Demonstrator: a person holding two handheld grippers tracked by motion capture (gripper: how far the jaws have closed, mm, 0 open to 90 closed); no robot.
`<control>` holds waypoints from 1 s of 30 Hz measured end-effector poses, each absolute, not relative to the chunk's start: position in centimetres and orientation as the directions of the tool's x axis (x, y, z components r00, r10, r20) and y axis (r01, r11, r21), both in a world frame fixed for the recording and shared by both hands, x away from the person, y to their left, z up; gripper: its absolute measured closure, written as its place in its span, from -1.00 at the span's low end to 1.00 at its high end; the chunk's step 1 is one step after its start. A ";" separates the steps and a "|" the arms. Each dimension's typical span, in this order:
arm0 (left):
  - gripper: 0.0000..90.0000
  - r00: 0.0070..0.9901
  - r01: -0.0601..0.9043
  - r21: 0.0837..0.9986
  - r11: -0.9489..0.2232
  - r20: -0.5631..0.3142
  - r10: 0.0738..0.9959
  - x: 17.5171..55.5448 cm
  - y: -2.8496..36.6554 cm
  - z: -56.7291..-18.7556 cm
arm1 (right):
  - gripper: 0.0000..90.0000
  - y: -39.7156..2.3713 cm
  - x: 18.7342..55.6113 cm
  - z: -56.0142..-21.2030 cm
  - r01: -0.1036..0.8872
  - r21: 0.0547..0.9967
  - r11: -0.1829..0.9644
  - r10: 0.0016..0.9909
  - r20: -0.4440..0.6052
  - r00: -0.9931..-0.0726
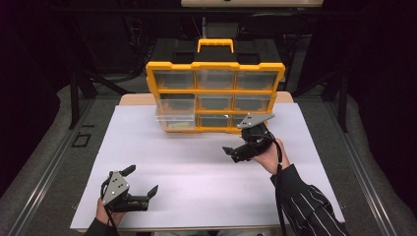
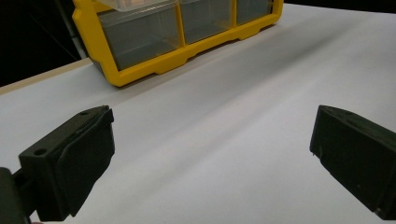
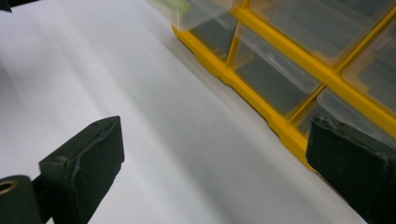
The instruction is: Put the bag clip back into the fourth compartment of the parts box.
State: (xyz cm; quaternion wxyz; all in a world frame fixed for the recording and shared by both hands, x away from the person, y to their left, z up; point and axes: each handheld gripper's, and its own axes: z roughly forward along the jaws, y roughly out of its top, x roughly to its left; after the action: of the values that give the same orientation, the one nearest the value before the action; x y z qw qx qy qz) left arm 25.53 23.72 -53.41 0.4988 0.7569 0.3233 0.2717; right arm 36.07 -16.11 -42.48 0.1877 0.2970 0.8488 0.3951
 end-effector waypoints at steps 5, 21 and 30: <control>-0.99 0.644 0.220 0.930 -0.293 0.087 0.760 25.5 23.7 -53.4 | -0.93 -16.7 34.9 -44.1 0.357 0.774 0.523 0.672 -0.117 -0.731; -0.99 0.645 0.221 0.928 -0.298 0.090 0.759 25.6 23.7 -53.5 | -1.00 -19.3 31.7 -49.2 0.435 0.771 0.464 0.737 -0.064 -0.673; -0.99 0.644 0.224 0.926 -0.304 0.094 0.760 25.7 23.7 -53.5 | -1.00 -20.8 29.6 -51.3 0.435 0.799 0.415 0.756 -0.037 -0.653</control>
State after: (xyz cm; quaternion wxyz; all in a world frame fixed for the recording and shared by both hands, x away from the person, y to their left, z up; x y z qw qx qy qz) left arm 25.68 23.68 -53.50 0.4933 0.7606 0.3234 0.2714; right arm 29.57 -20.81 -51.29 0.2009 0.3646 0.8168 0.3994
